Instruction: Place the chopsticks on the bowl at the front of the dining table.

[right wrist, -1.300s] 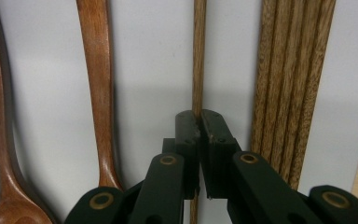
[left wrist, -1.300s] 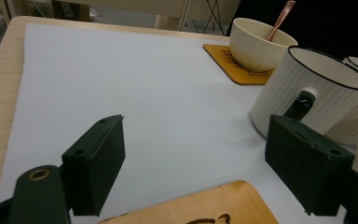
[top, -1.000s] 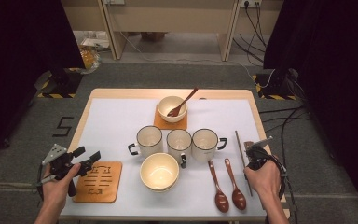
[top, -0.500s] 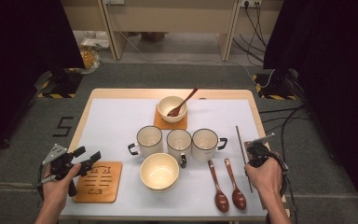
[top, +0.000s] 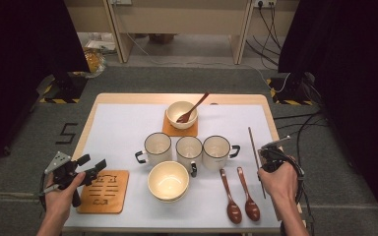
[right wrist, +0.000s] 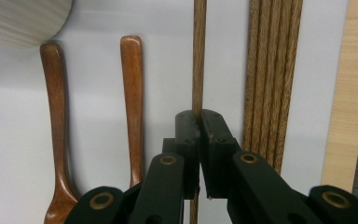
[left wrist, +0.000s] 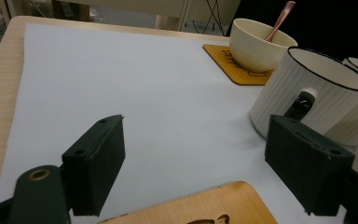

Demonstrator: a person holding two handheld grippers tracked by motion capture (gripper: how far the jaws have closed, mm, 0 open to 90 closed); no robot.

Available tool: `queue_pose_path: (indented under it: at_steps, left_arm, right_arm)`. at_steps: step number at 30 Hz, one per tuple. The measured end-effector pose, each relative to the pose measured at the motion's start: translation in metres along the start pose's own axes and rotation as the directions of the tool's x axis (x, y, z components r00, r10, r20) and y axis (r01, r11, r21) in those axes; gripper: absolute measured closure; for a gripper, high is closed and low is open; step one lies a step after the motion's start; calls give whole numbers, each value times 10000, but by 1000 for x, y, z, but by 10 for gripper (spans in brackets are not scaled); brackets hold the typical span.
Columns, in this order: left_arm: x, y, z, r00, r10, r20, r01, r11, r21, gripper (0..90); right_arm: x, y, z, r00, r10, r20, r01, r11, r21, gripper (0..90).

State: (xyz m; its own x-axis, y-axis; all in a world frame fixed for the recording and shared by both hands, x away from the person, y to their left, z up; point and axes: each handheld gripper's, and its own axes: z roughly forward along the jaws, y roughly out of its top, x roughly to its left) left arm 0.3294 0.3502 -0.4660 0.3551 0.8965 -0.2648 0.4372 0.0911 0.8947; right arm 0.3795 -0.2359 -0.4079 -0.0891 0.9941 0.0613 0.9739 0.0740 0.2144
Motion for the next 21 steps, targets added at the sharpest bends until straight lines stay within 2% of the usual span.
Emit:
queue_pose_path:
  at_steps: [21]
  left_arm:
    - [0, 0, -1, 10000, 3, -14, -3, 10000, -2, 194]
  right_arm:
    - [6, 9, -16, 9999, -137, -29, 136, 9991, -391, 861]
